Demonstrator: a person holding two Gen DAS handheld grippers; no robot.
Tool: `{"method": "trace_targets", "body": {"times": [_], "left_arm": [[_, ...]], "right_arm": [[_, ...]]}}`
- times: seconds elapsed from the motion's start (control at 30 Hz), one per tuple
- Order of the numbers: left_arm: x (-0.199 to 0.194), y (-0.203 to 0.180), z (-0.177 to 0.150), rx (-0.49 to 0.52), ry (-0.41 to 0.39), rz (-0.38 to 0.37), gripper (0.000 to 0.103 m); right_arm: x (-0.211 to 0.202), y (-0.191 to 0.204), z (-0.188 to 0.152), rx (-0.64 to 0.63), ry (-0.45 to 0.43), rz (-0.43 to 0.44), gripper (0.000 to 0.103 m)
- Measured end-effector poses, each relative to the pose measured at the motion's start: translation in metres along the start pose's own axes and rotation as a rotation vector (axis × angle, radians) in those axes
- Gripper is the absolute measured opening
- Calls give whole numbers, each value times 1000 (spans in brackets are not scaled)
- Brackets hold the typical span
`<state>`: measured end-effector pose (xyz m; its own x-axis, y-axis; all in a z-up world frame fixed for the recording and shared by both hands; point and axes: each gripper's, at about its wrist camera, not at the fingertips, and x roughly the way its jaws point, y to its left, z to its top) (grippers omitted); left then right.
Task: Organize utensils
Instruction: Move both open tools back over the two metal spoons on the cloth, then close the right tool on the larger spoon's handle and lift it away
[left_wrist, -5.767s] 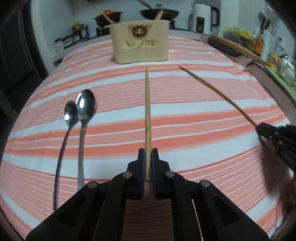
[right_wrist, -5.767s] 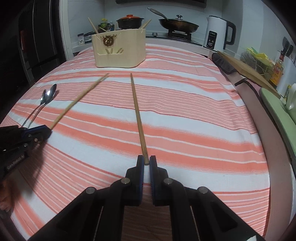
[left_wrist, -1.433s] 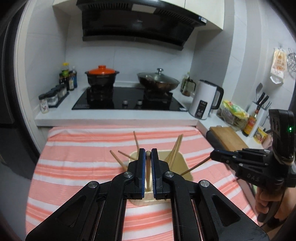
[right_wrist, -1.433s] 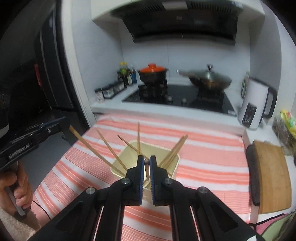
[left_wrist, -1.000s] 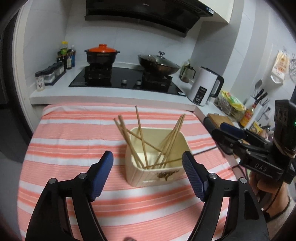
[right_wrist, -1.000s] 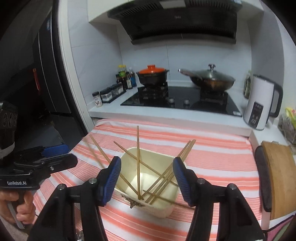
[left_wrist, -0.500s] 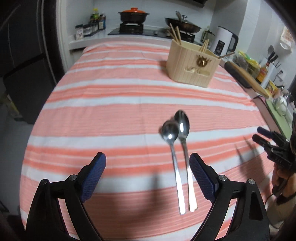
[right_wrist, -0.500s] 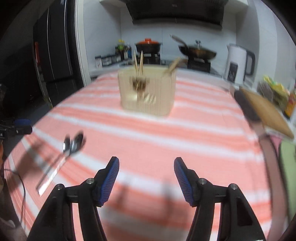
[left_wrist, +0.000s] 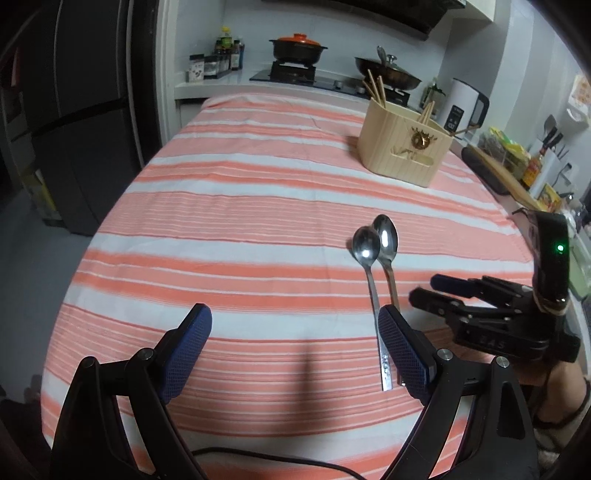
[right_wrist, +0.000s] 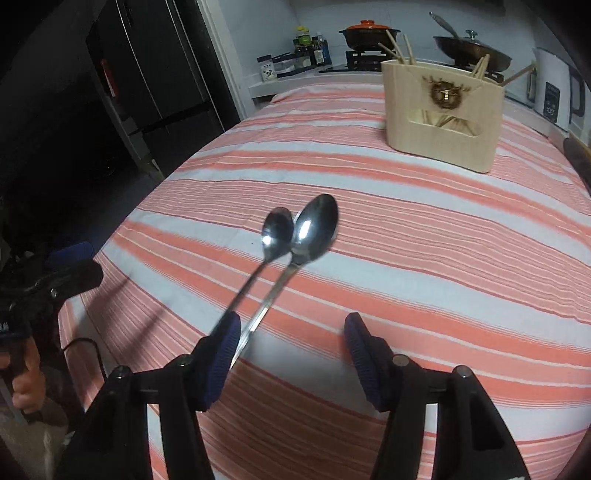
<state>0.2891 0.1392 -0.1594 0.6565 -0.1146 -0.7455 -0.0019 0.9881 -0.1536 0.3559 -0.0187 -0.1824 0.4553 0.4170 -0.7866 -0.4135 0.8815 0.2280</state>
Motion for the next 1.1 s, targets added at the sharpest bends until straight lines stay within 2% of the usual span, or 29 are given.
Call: {"method": "trace_targets", "body": {"times": [0.17, 0.43, 0.47, 0.5, 0.57, 0.67, 0.8, 1.1], "left_arm": [[-1, 5, -8, 2, 7, 8, 92], [7, -1, -11, 12, 18, 0, 92], [7, -2, -11, 15, 19, -2, 92], [8, -4, -11, 19, 19, -6, 92], [7, -8, -11, 28, 19, -11, 92], [8, -12, -13, 37, 23, -16, 92], [10, -19, -15, 47, 34, -27, 92], [24, -49, -10, 90, 62, -56, 92]], "right_arm": [[28, 1, 11, 51, 45, -59, 36], [40, 21, 17, -68, 58, -164, 35], [41, 23, 16, -93, 55, -187, 27], [40, 22, 16, -101, 54, -204, 15], [38, 16, 16, -90, 53, -223, 12], [32, 1, 12, -88, 51, -253, 7], [17, -30, 3, -75, 46, -317, 7], [-37, -125, -34, 21, 45, -479, 7]]}}
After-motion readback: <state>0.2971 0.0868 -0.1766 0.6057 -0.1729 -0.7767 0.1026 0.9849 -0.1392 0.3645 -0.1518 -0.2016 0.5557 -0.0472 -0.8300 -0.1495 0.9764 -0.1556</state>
